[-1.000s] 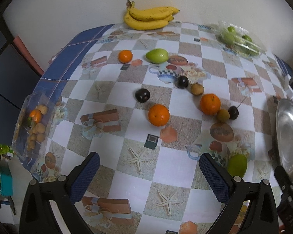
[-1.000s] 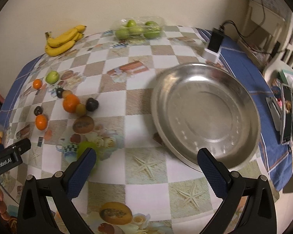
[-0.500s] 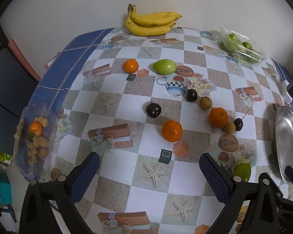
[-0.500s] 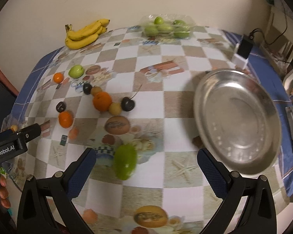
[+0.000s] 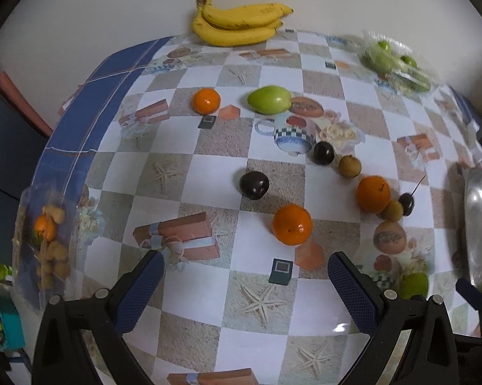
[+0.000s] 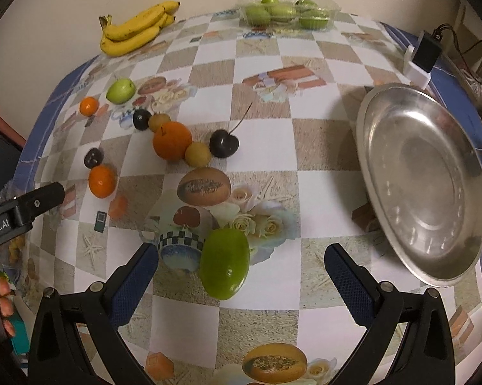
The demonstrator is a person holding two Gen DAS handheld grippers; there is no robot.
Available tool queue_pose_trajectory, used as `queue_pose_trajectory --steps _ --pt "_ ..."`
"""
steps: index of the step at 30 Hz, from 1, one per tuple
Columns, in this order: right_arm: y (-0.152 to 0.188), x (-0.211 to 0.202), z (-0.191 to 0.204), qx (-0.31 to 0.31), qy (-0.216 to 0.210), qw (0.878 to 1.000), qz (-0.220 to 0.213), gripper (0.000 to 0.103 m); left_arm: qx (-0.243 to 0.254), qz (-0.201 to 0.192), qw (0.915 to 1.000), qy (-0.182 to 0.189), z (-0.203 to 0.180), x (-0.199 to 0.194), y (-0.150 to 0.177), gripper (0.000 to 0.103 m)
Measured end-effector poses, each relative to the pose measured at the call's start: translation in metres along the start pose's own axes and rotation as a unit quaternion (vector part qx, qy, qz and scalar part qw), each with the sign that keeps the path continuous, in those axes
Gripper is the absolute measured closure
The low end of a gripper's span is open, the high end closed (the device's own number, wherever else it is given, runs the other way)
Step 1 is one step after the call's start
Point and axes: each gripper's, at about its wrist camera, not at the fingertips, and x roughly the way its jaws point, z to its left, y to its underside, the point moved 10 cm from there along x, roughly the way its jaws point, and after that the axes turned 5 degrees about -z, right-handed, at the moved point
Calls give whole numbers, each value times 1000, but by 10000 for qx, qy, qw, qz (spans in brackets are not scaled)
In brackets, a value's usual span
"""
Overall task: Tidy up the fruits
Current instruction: 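Move the right gripper to the green apple and close on it, then lift the green apple with the right gripper while the left gripper grasps an orange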
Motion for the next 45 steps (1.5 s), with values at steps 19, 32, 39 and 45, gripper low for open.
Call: queue_pose_trajectory --steps 19,32,39,45 --pt "16 22 10 -3 -188 9988 454 53 119 245 9992 297 -17 25 -9 11" --pt "13 15 11 99 -314 9987 380 64 137 379 9982 443 -32 40 -12 23" --pt "-3 8 6 161 -229 9995 142 64 61 499 9980 375 -32 51 -14 28" --pt "-16 8 0 296 -209 9993 70 64 4 586 9976 356 -35 59 -17 37"
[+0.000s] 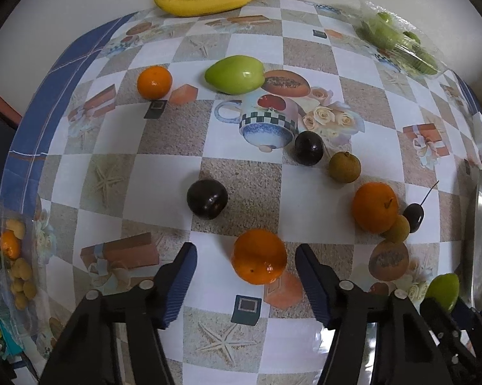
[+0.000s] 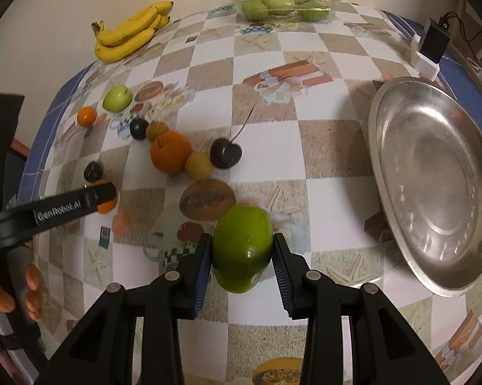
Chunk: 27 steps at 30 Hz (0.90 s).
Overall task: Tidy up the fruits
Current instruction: 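Lift the green apple with the right gripper while the left gripper grasps an orange, then carry the apple and orange into the steel bowl with both grippers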
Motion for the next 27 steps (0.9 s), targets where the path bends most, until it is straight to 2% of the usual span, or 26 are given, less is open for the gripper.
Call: queue_pose_trajectory --steps 3,6,10,16,27 --pt "-8 -3 -2 3 9 10000 -74 64 -12 44 10000 -46 -1 3 -1 38" --pt "-13 -6 -5 47 -8 9999 -133 64 -55 92 9999 -63 -5 7 0 49" --pt "-17 -10 -7 69 -31 9998 -190 64 -155 131 9998 -35 -11 11 1 51" --pt "-21 -13 -10 51 -8 9997 -248 64 -230 183 9994 -166 -20 15 2 63" --pt "-21 -11 -19 133 50 9997 -187 64 -305 137 9987 -396 -29 4 -3 64"
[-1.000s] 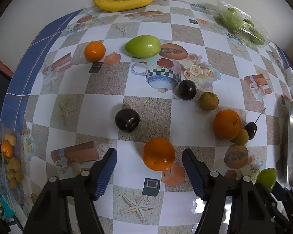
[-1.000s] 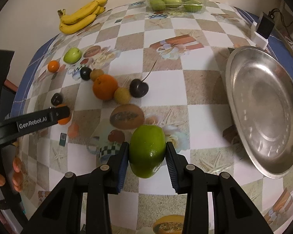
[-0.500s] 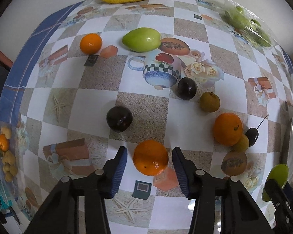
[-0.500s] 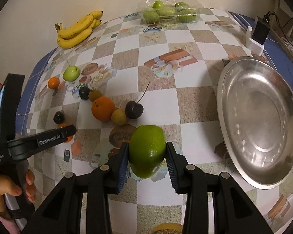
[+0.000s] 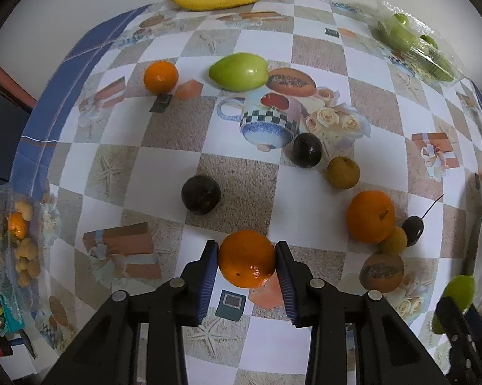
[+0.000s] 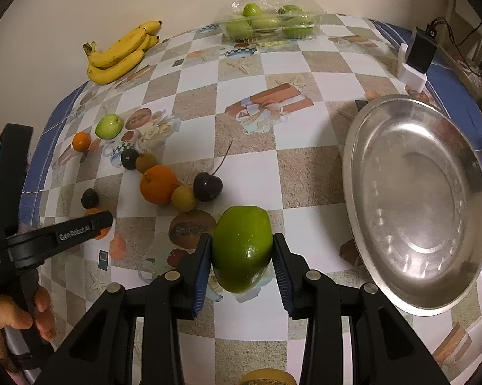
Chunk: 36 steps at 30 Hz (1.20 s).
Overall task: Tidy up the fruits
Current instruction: 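Carry the apple and orange into the steel bowl with both grippers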
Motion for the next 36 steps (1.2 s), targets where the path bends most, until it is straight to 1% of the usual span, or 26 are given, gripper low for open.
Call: queue_pose_trajectory --steps 4,7,11,14,19,23,26,31,36 --pt "1 0 -2 45 -27 10000 27 64 11 -57 10000 -62 -8 -11 -2 65" --pt "-4 -5 -6 121 -15 9999 -92 64 78 -190 9998 -34 -21 -29 -4 65" --pt "-14 -17 -16 267 40 9990 -345 64 290 -379 9988 123 -45 -52 -10 64" --pt "-20 -22 -27 411 92 9983 -406 64 497 -494 9971 310 -70 -63 -15 64" --pt "-23 -24 -61 778 313 9958 -365 64 838 -597 9925 653 -120 -78 -15 64" --pt "-25 -22 -93 1150 435 9919 -302 64 1196 -609 9872 860 -165 -85 -8 64" --pt "-26 -23 -116 1397 533 9884 -279 64 1416 -601 9832 978 -192 -86 -2 64" --pt "-23 -27 -159 1884 762 9788 -246 64 1781 -549 9752 1194 -234 -85 8 64" --pt "-20 -29 -183 2134 874 9726 -277 64 1991 -471 9694 1353 -268 -78 15 64"
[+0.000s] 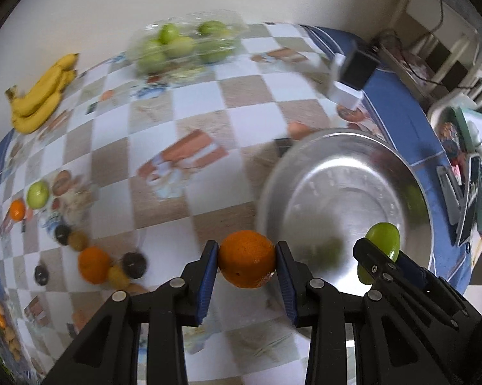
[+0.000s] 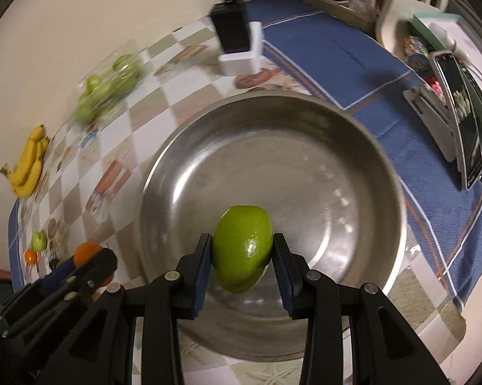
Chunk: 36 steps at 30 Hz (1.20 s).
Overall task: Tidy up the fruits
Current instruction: 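Carry the apple and orange into the steel bowl with both grippers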
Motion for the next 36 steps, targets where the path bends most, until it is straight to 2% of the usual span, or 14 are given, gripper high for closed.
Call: queue_pose_trajectory --steps 11,19,28,36 --pt "-10 6 -35 395 237 9989 -32 64 104 198 9992 333 -35 31 -4 64" --pt "-9 16 -44 437 332 9985 89 64 128 234 9992 281 -37 41 -4 64" --pt "-4 22 -19 189 63 9997 145 64 -182 209 9996 62 -2 42 -9 64" --pt "7 32 2 7 -182 9991 382 64 -533 220 9983 -79 35 41 -9 64"
